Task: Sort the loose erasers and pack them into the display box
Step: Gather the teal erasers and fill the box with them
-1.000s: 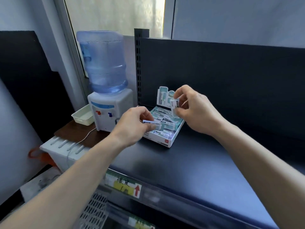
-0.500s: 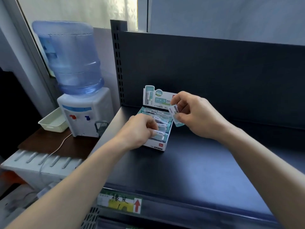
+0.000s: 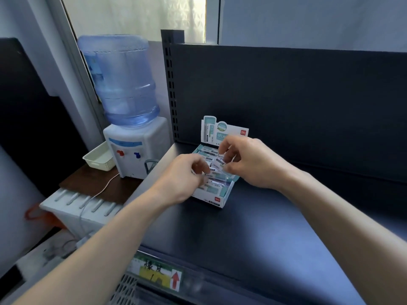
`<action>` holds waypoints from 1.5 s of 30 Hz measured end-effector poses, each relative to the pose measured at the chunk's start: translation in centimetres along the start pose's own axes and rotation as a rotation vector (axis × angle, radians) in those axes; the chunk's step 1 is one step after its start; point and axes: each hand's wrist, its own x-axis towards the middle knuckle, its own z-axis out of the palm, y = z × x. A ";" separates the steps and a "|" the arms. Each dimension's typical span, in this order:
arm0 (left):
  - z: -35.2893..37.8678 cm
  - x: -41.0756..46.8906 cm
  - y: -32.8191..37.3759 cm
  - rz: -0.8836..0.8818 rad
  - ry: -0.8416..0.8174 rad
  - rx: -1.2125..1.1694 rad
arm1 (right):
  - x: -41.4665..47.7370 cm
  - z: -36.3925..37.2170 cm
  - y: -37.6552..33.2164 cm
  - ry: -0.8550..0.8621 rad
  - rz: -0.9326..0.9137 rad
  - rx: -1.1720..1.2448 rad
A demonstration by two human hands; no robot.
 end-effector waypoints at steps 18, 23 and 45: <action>-1.9 2.8 -2.6 0.102 0.052 -0.215 | 1.5 2.4 -2.1 -0.061 0.195 -0.101; -1.6 3.9 -2.7 0.161 0.011 -0.272 | 1.4 1.8 -2.0 0.166 0.277 -0.092; 0.4 5.9 -3.4 0.131 0.050 -0.156 | 2.0 3.8 1.7 0.480 0.426 0.150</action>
